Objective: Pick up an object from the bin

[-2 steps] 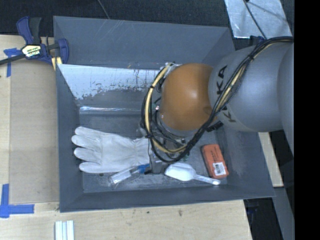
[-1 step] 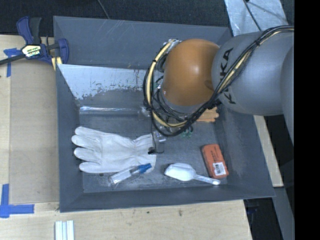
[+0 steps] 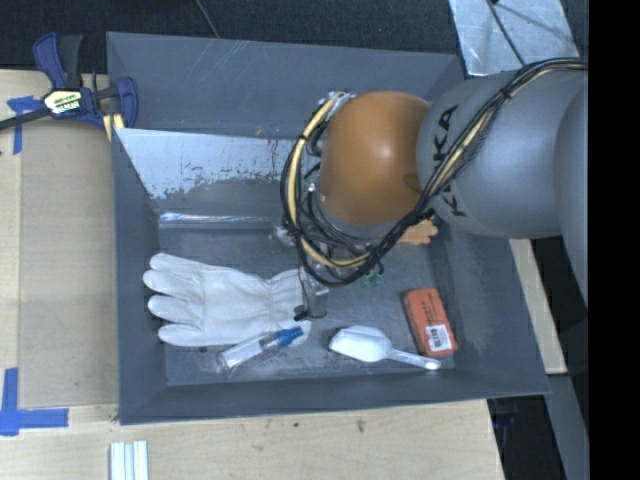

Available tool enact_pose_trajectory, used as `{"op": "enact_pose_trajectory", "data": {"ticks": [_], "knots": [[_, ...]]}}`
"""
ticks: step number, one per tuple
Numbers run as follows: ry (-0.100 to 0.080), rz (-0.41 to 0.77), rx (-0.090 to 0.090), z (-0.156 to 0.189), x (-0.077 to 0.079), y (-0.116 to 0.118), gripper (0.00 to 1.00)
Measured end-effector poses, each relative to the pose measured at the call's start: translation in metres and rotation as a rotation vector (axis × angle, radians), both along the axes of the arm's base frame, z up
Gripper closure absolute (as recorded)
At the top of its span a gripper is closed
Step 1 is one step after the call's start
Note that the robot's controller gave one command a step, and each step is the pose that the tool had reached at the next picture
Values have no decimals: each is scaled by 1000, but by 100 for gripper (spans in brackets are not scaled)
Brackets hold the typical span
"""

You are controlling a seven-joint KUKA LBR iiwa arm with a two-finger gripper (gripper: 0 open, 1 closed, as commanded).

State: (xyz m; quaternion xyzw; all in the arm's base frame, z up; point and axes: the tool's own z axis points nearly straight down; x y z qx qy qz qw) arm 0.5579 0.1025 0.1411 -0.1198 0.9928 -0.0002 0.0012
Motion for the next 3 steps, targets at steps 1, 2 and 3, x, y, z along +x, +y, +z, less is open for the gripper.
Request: {"op": "enact_pose_trajectory", "data": {"ticks": [1,2,3], "knots": [[-6,102,0,-68,41,-10,0],[-5,174,1,-70,50,-2,100],[-5,174,1,-70,50,-2,100]]}}
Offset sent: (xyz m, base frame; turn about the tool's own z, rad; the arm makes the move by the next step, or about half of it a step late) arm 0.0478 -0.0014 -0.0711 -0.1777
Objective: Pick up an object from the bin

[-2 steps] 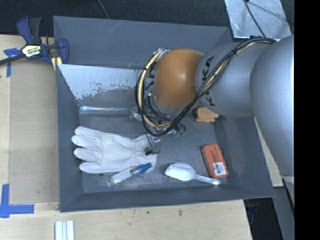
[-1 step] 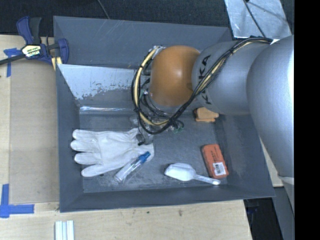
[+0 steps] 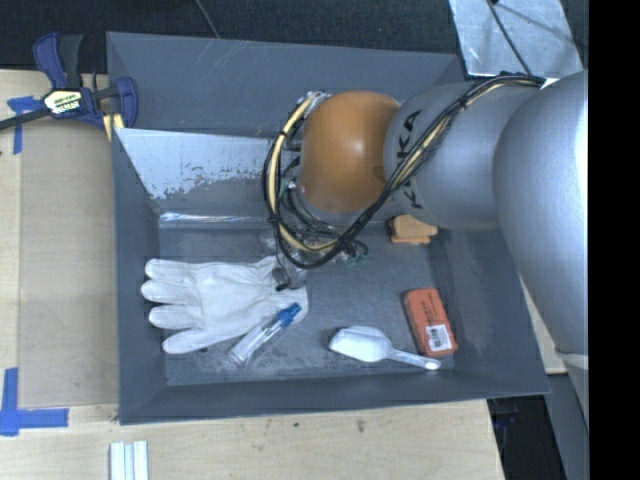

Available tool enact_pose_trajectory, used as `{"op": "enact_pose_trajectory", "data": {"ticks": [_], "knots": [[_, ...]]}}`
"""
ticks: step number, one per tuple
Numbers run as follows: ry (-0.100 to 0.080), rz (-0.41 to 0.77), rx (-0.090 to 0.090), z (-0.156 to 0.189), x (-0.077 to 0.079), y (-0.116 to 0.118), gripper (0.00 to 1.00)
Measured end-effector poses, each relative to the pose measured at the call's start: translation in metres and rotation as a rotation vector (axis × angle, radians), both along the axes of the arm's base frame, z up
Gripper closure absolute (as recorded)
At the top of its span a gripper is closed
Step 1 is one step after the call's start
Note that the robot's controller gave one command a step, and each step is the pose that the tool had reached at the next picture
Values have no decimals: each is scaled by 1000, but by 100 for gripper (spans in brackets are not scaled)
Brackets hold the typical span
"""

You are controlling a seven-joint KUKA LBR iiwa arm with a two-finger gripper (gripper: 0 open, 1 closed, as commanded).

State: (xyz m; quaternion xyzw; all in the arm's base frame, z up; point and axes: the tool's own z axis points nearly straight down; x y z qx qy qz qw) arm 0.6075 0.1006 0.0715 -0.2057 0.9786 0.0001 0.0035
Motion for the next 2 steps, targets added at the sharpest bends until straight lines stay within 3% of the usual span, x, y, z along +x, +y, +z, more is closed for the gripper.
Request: {"op": "enact_pose_trajectory", "data": {"ticks": [2], "knots": [[12,-2,-2,20,-3,-1,100]]}}
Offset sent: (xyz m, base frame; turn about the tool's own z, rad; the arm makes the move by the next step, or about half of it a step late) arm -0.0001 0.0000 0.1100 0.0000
